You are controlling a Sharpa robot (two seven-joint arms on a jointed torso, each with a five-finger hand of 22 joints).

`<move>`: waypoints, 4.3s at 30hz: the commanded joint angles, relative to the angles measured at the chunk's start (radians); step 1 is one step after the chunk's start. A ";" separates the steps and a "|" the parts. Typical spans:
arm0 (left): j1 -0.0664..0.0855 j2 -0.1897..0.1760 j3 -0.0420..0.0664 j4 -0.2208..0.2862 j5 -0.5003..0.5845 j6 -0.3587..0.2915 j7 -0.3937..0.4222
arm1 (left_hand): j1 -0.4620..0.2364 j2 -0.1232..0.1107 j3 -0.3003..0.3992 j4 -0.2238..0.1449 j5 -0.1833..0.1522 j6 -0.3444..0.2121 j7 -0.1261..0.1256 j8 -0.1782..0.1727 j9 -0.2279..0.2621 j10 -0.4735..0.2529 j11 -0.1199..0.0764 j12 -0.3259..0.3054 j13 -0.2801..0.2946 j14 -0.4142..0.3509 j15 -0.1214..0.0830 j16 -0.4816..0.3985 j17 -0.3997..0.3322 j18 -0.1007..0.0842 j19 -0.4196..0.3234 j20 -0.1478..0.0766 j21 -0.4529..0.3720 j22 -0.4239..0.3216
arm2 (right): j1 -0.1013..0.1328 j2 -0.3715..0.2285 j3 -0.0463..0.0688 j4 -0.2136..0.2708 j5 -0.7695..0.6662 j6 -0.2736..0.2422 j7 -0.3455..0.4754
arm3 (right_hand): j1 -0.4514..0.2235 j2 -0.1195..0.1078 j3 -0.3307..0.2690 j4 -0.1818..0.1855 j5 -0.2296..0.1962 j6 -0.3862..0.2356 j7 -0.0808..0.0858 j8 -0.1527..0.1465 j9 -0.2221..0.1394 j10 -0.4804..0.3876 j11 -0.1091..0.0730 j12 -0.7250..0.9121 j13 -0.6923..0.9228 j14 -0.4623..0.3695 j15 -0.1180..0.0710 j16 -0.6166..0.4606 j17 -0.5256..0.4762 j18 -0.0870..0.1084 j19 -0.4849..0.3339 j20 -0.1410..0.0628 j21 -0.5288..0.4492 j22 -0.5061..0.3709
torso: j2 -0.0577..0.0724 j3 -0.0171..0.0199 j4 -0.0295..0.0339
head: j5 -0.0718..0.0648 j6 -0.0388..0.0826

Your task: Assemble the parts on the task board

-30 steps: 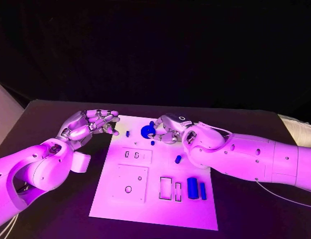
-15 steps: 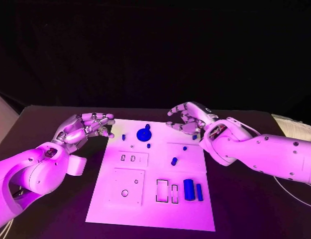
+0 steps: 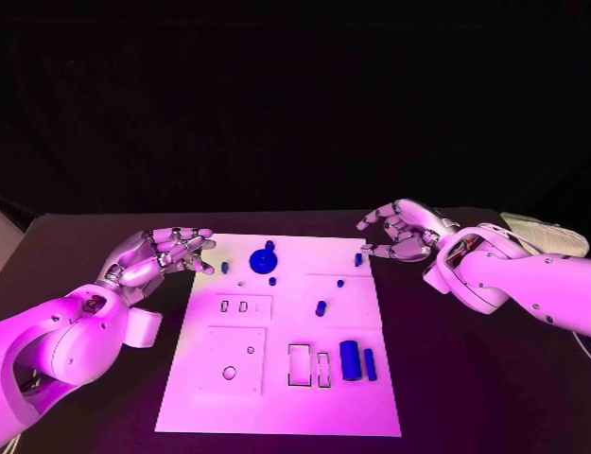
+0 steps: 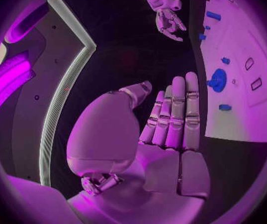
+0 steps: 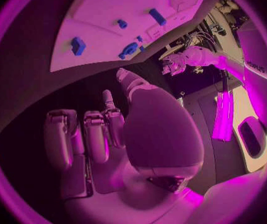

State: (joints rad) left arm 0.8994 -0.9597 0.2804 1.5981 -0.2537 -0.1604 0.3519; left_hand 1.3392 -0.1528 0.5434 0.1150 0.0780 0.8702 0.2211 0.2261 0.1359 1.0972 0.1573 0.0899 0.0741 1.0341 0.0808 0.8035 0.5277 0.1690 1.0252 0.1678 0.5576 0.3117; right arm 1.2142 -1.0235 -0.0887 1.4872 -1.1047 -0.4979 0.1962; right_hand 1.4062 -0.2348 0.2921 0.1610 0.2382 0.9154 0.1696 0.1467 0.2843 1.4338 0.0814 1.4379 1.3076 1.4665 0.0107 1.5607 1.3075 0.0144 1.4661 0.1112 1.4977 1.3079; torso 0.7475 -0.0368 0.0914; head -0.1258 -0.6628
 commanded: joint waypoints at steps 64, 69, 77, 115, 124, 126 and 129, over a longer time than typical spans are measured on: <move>-0.012 -0.004 0.001 0.007 -0.003 0.024 0.007 | -0.008 0.002 0.004 -0.006 -0.005 -0.005 0.008 -0.005 -0.001 0.011 -0.004 0.010 0.006 0.015 -0.005 0.038 0.007 0.011 -0.010 -0.004 0.045 0.025 | -0.092 0.147 -0.002 -0.167 -0.142 -0.068 -0.098 | 0.048 0.092 0.080 0.047 -0.021 0.115 -0.046 0.101 0.023 0.057 -0.036 0.054 0.181 0.104 -0.035 0.010 0.263 -0.009 0.096 -0.028 0.055 0.245 | 0.007 0.0071 0.0027 | 0.004 -0.020; -0.012 -0.005 0.001 0.006 -0.003 0.026 0.007 | -0.008 0.002 0.004 -0.006 -0.005 -0.005 0.008 -0.005 -0.001 0.010 -0.004 0.009 0.006 0.014 -0.005 0.038 0.007 0.011 -0.010 -0.004 0.045 0.025 | -0.092 0.144 -0.002 -0.157 -0.119 -0.123 -0.090 | 0.031 0.091 0.121 0.026 -0.060 0.126 -0.067 0.159 0.048 0.070 -0.055 0.064 0.193 0.104 -0.053 0.010 0.263 -0.012 0.100 -0.047 0.064 0.254 | 0.007 0.0072 0.0028 | 0.011 -0.019; -0.012 -0.006 0.001 0.005 -0.002 0.024 0.006 | -0.009 0.002 0.004 -0.005 -0.006 -0.006 0.008 -0.005 -0.001 0.010 -0.004 0.009 0.005 0.014 -0.005 0.039 0.007 0.011 -0.011 -0.004 0.046 0.025 | -0.070 0.136 -0.001 -0.101 -0.127 -0.170 -0.170 | -0.004 0.079 0.130 0.029 -0.077 0.116 -0.073 0.189 0.061 0.076 -0.061 0.069 0.198 0.104 -0.058 0.010 0.263 -0.012 0.101 -0.053 0.064 0.255 | 0.003 0.0029 0.0005 | 0.021 -0.016; -0.011 0.027 0.001 -0.012 -0.121 -0.097 -0.131 | -0.010 0.011 -0.018 -0.019 -0.005 -0.011 -0.040 0.164 0.063 -0.018 -0.061 0.410 0.255 0.167 -0.055 0.372 0.266 0.014 0.015 -0.046 0.306 0.179 | -0.106 0.489 -0.028 0.032 -0.498 -0.010 -0.660 | -0.067 0.049 0.119 0.054 -0.060 0.096 -0.074 0.222 0.071 0.076 -0.063 0.067 0.197 0.104 -0.060 0.010 0.263 -0.009 0.097 -0.057 0.056 0.247 | -0.025 -0.0234 -0.0070 | 0.084 -0.057; -0.011 0.027 0.001 -0.010 -0.130 -0.094 -0.138 | -0.012 0.007 -0.007 -0.014 -0.005 -0.036 -0.044 0.222 0.086 -0.065 -0.065 0.514 0.315 0.201 -0.057 0.436 0.349 0.015 0.013 -0.048 0.347 0.202 | -0.133 0.514 -0.029 0.034 -0.531 -0.010 -0.671 | -0.071 0.048 0.119 0.056 -0.055 0.094 -0.074 0.225 0.072 0.077 -0.063 0.067 0.198 0.104 -0.060 0.010 0.263 -0.009 0.096 -0.057 0.055 0.246 | -0.024 -0.0213 -0.0060 | 0.089 -0.067; -0.011 0.027 0.001 -0.010 -0.131 -0.092 -0.140 | -0.012 0.007 -0.006 -0.014 -0.005 -0.038 -0.044 0.224 0.087 -0.067 -0.065 0.519 0.318 0.202 -0.057 0.439 0.353 0.015 0.013 -0.048 0.349 0.203 | -0.136 0.520 -0.030 0.032 -0.537 -0.010 -0.672 | -0.071 0.048 0.119 0.056 -0.055 0.094 -0.074 0.225 0.072 0.077 -0.063 0.067 0.198 0.104 -0.060 0.010 0.263 -0.009 0.096 -0.057 0.055 0.246 | -0.024 -0.0215 -0.0050 | 0.090 -0.069; -0.011 0.027 0.001 -0.010 -0.133 -0.089 -0.142 | -0.013 0.006 -0.005 -0.013 -0.005 -0.041 -0.044 0.228 0.088 -0.070 -0.065 0.525 0.321 0.204 -0.057 0.443 0.359 0.015 0.012 -0.048 0.353 0.204 | -0.139 0.525 -0.030 0.025 -0.543 -0.008 -0.672 | -0.073 0.048 0.119 0.057 -0.054 0.094 -0.074 0.226 0.072 0.077 -0.063 0.068 0.199 0.104 -0.060 0.010 0.263 -0.009 0.096 -0.057 0.054 0.245 | -0.024 -0.0218 -0.0055 | 0.090 -0.071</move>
State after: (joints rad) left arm 0.8882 -0.9345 0.2806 1.5855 -0.3747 -0.2536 0.2164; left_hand 1.3327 -0.1462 0.5328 0.1009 0.0780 0.8361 0.1800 0.4506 0.2229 1.0326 0.0929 0.6118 0.3934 1.2314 0.0266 1.2424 0.8860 0.1689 1.0416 0.1196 0.9059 0.5149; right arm 1.0767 -0.5001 -0.1184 1.5159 -1.6067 -0.5221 -0.4625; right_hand 1.3419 -0.1898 0.4096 0.2126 0.1784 1.0015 0.1090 0.3670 0.3422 1.4662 0.0279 1.5005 1.3077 1.4629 -0.0432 1.5644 1.3077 0.0143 1.4679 0.0628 1.5585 1.3073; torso 0.7235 -0.0586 0.0854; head -0.0360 -0.7316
